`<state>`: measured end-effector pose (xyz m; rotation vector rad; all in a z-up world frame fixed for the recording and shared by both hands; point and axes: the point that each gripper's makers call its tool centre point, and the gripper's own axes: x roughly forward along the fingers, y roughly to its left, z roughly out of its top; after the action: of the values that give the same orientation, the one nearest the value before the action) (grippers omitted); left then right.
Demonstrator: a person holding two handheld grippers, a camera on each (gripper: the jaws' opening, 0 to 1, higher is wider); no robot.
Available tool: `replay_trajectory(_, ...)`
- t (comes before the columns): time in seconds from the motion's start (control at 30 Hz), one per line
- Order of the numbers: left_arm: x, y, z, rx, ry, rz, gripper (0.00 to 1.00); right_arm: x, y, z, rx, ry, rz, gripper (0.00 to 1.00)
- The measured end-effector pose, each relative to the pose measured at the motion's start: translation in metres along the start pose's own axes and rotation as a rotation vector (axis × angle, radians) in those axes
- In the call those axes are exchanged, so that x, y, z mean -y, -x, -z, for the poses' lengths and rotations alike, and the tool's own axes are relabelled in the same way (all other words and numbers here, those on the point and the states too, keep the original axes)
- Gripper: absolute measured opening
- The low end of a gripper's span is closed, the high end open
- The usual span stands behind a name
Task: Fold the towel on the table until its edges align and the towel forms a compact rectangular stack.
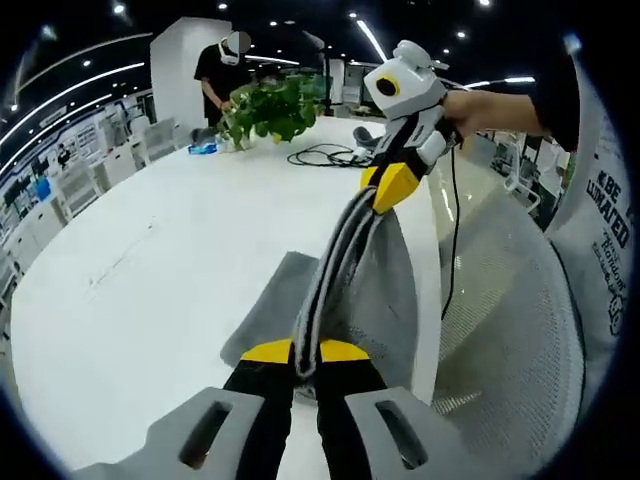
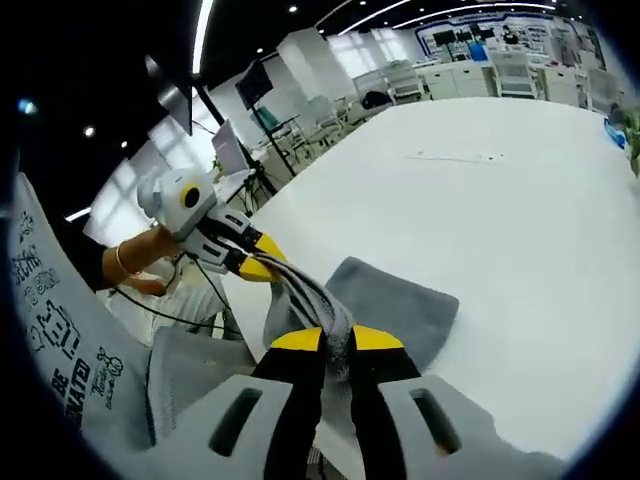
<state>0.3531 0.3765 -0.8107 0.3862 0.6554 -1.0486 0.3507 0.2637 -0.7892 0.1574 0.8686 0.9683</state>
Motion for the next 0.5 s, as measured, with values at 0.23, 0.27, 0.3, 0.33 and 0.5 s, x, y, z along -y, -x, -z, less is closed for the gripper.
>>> replay_trajectory(0.23,-0.017,-0.023,0.011,-0.019,0.065,0.024,0.07,0.026,-0.017,-0.001,0.007,-0.114,-0.005,0.07)
replay_trajectory(0.27,-0.019,-0.026,0.012,-0.021,0.072,0.025,0.07,0.031,-0.021,0.000,0.004,-0.120,-0.001,0.07)
replay_trajectory(0.3,-0.022,-0.030,0.015,-0.025,0.085,0.028,0.07,0.035,-0.023,0.001,0.000,-0.131,0.005,0.07)
replay_trajectory(0.33,-0.022,-0.031,0.015,-0.026,0.086,0.028,0.07,0.038,-0.027,0.002,-0.007,-0.131,0.006,0.07)
replay_trajectory(0.5,-0.028,-0.049,0.027,-0.055,0.100,0.027,0.07,0.056,-0.039,0.009,-0.027,-0.185,0.033,0.08)
